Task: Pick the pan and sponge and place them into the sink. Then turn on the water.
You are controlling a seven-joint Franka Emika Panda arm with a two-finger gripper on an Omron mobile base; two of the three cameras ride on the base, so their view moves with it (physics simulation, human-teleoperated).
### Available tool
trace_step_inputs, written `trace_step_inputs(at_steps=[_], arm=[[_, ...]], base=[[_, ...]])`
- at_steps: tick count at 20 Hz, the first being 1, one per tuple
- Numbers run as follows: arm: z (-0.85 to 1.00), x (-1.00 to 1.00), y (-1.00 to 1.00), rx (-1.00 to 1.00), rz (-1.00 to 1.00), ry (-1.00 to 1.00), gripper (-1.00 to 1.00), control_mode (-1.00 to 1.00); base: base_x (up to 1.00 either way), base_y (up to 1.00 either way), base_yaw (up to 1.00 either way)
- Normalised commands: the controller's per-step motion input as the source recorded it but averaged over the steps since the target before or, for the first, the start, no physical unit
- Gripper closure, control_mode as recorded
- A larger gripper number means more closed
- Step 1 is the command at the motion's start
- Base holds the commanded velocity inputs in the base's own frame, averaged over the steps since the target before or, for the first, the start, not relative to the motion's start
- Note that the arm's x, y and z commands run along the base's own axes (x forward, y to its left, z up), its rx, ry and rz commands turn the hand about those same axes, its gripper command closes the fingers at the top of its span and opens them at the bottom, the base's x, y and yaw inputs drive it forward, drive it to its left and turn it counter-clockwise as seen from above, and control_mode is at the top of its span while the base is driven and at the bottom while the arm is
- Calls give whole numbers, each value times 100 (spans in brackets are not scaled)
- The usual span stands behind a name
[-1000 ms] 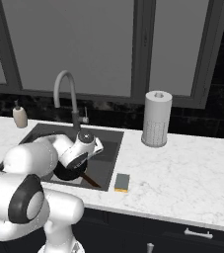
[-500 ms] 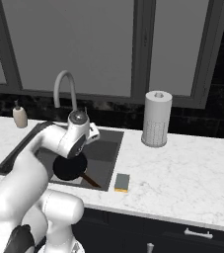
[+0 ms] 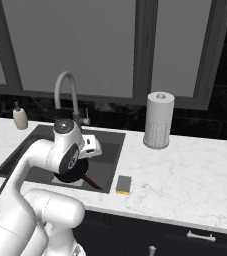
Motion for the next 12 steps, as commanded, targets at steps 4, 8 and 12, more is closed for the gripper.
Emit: trace_step_inputs(at_steps=[4,8,12], arm=[[0,-37,-39,0,-29,18,-100,-100],[7,-23,-51,0,-19,23,-100,-100],[26,-15,-53,0,-8,26,-100,-100]], base=[[0,0,0],[0,0,0],[0,0,0]])
